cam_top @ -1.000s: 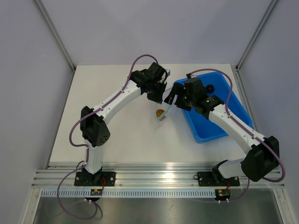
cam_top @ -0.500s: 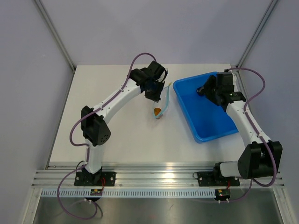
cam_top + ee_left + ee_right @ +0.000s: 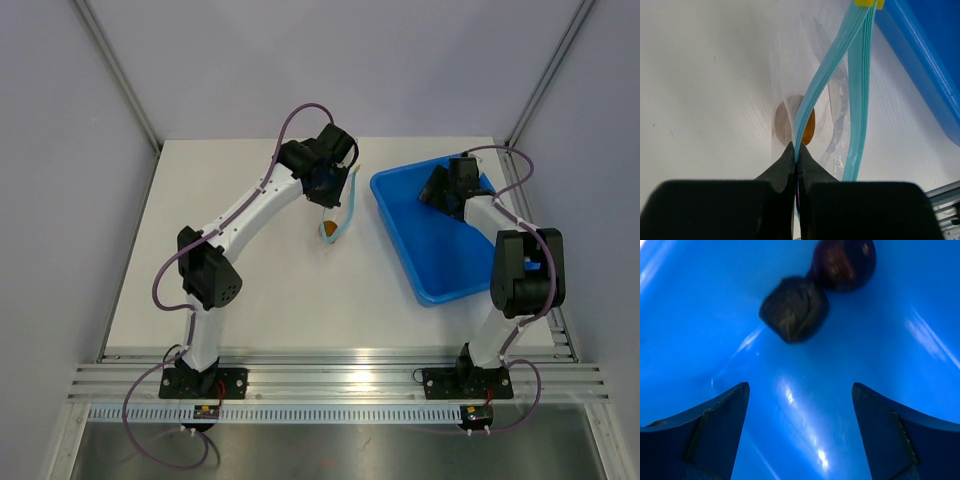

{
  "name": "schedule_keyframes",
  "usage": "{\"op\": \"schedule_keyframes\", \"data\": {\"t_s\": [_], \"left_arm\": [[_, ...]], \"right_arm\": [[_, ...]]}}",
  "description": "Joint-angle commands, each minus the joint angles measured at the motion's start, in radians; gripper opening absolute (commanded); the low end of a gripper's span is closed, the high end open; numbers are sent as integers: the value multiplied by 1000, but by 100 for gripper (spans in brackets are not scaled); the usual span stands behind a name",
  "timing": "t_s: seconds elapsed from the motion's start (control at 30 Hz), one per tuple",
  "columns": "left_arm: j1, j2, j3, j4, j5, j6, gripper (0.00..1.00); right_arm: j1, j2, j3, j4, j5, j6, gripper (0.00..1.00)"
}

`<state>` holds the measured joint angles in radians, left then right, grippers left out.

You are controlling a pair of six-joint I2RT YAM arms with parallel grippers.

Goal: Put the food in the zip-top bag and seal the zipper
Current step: Pick up the fake vegetable from the bin.

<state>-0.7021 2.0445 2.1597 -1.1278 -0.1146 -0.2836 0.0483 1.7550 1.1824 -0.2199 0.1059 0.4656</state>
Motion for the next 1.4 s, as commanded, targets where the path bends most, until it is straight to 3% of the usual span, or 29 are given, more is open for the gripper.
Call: {"op": "schedule_keyframes", "data": {"t_s": [0.0, 0.33, 0.9, 1.07, 1.27, 1.37], "left_arm": [[4, -4, 22, 16, -14, 23, 0], [4, 8, 19, 25, -14, 31, 0], [7, 9, 3, 25, -20, 37, 0], [7, 2, -11, 31, -23, 35, 0], [9, 6, -14, 39, -14, 31, 0], [7, 22, 3, 34, 13, 18, 0]], "right_arm": [[-2, 52, 28, 191, -20, -151, 91], [-2, 222, 226, 111, -23, -395, 92], [-1, 339, 326, 63, -22, -519, 88], [-1, 334, 316, 65, -17, -496, 74], [-2, 288, 292, 53, -35, -426, 47], [-1, 219, 224, 76, -58, -386, 46]]}}
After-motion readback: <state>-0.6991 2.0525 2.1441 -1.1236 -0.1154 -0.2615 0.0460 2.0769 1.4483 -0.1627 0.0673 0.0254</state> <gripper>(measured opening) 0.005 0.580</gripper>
